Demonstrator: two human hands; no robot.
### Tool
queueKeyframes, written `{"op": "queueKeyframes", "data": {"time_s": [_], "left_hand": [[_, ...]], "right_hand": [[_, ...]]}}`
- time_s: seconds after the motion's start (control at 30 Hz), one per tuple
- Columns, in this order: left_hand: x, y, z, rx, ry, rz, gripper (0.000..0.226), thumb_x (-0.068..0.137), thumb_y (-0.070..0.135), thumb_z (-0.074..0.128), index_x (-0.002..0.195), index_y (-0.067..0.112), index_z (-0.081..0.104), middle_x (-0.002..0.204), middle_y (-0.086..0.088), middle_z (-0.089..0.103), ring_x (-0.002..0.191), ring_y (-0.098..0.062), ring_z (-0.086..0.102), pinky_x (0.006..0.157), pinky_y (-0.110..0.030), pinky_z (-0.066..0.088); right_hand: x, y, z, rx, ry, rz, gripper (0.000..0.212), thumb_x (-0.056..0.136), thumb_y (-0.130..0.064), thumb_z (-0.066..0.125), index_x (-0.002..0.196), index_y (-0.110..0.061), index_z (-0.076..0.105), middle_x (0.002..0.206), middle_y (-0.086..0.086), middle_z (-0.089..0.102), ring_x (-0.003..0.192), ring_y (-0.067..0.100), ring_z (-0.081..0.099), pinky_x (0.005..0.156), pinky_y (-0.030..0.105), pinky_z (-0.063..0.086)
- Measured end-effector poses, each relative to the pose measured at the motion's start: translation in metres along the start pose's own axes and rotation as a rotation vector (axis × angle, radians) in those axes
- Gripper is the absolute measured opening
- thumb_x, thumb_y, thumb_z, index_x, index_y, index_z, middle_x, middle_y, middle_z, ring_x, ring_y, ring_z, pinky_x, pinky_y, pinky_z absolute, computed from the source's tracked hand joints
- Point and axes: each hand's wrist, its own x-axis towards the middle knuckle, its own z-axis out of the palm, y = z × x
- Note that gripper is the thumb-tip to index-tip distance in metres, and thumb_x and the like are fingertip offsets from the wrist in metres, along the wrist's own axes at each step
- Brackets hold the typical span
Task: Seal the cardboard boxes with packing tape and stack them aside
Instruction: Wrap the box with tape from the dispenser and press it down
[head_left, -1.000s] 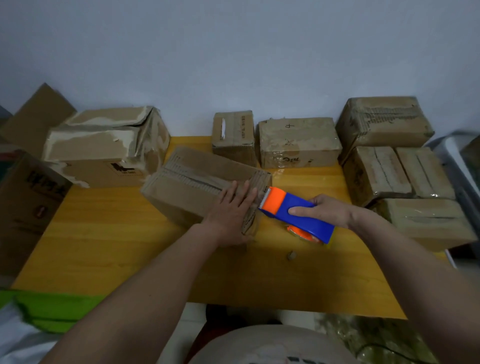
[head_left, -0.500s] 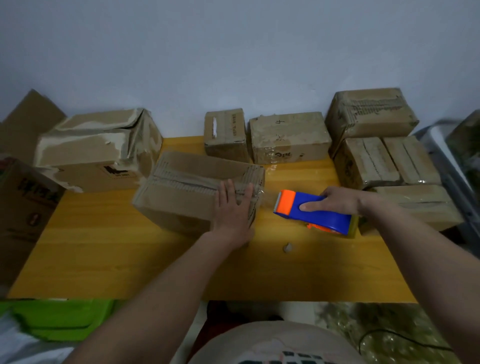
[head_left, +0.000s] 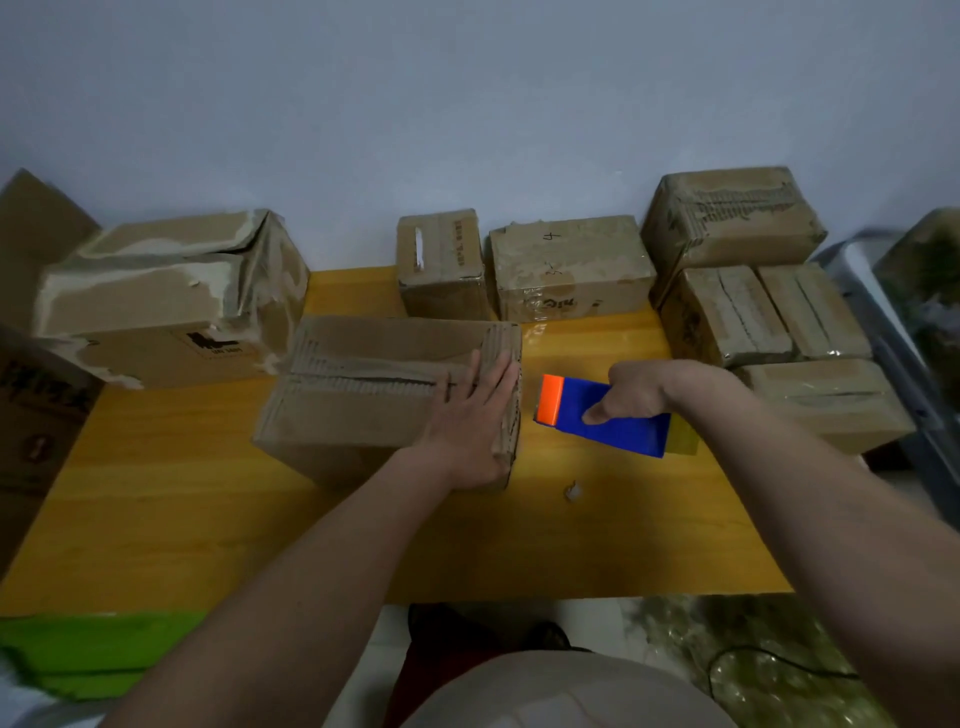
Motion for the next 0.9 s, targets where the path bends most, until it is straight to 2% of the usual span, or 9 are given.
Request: {"op": "queueKeyframes", "data": {"time_s": [0.17,0.27,0.37,0.43,0.53,0.63,0.7,0.8,0.9], "left_hand": [[0.001,0.013,0.001,-0.133,0.030,-0.199,0.120,0.081,0.040,0.072,0.150,0.025,-0.025,0.156,0.006,-0.034,0.143,-0.026,-0.030,0.119,-0.054,-0.007],[0.004,0.018,0.001,-0.146,0.042,-0.265,0.125,0.079,0.042,0.074,0.148,0.024,-0.029,0.154,0.005,-0.036,0.143,-0.026,-0.031,0.118,-0.055,-0.008],[0.007,0.022,0.001,-0.184,0.057,-0.304,0.129,0.077,0.043,0.075,0.146,0.019,-0.032,0.153,-0.001,-0.039,0.142,-0.025,-0.033,0.119,-0.053,-0.007],[0.005,0.021,0.001,-0.189,0.065,-0.314,0.131,0.077,0.045,0.075,0.145,0.012,-0.033,0.152,-0.006,-0.039,0.142,-0.025,-0.033,0.120,-0.049,-0.009],[-0.003,0.014,0.002,-0.121,0.079,-0.243,0.124,0.081,0.053,0.067,0.146,0.004,-0.027,0.155,-0.014,-0.033,0.143,-0.029,-0.029,0.118,-0.041,-0.014],[-0.016,0.007,0.005,-0.037,0.078,-0.218,0.116,0.087,0.056,0.058,0.148,0.003,-0.025,0.156,-0.015,-0.030,0.144,-0.029,-0.028,0.120,-0.041,-0.011],[-0.023,0.004,0.006,-0.015,0.075,-0.244,0.112,0.089,0.056,0.056,0.148,0.003,-0.024,0.156,-0.015,-0.030,0.145,-0.028,-0.027,0.121,-0.041,-0.011],[-0.024,0.007,0.004,-0.009,0.066,-0.257,0.108,0.091,0.054,0.054,0.148,0.004,-0.024,0.156,-0.014,-0.029,0.145,-0.028,-0.025,0.119,-0.038,-0.014],[-0.022,0.007,0.005,-0.032,0.067,-0.245,0.107,0.092,0.053,0.053,0.148,0.004,-0.023,0.157,-0.012,-0.029,0.146,-0.026,-0.024,0.119,-0.037,-0.015]], "right_hand": [[0.011,0.005,0.030,-0.263,0.239,0.118,0.023,0.094,-0.037,0.048,0.089,-0.015,0.053,0.078,0.001,0.054,0.075,0.021,0.056,0.067,0.030,0.045],[0.019,0.029,0.051,-0.123,0.339,0.166,0.042,0.096,-0.046,0.044,0.112,-0.008,0.054,0.094,0.006,0.060,0.090,0.026,0.062,0.076,0.035,0.050],[0.029,0.035,0.068,0.035,0.370,0.202,0.054,0.098,-0.037,0.040,0.135,0.002,0.035,0.121,0.016,0.060,0.107,0.034,0.060,0.087,0.041,0.046],[0.040,0.032,0.082,0.136,0.338,0.195,0.050,0.098,-0.028,0.038,0.135,0.004,0.030,0.127,0.020,0.057,0.114,0.035,0.057,0.091,0.039,0.043],[0.053,0.034,0.104,0.106,0.329,0.194,0.048,0.098,-0.021,0.040,0.137,0.005,0.026,0.135,0.018,0.052,0.123,0.033,0.053,0.098,0.039,0.041],[0.063,0.041,0.118,0.092,0.277,0.147,0.052,0.099,-0.027,0.045,0.136,0.007,0.033,0.138,0.021,0.047,0.126,0.033,0.049,0.101,0.037,0.038],[0.062,0.039,0.116,0.114,0.394,0.148,0.049,0.096,-0.030,0.051,0.128,0.007,0.042,0.132,0.024,0.050,0.124,0.036,0.047,0.100,0.039,0.038],[0.047,0.009,0.100,0.345,0.743,-0.024,0.031,0.095,-0.016,0.049,0.116,0.007,0.052,0.119,0.026,0.053,0.114,0.040,0.047,0.098,0.042,0.034],[0.026,-0.040,0.084,0.549,0.827,-0.376,0.031,0.099,-0.010,0.041,0.126,0.003,0.052,0.125,0.021,0.055,0.119,0.034,0.049,0.100,0.036,0.035]]}}
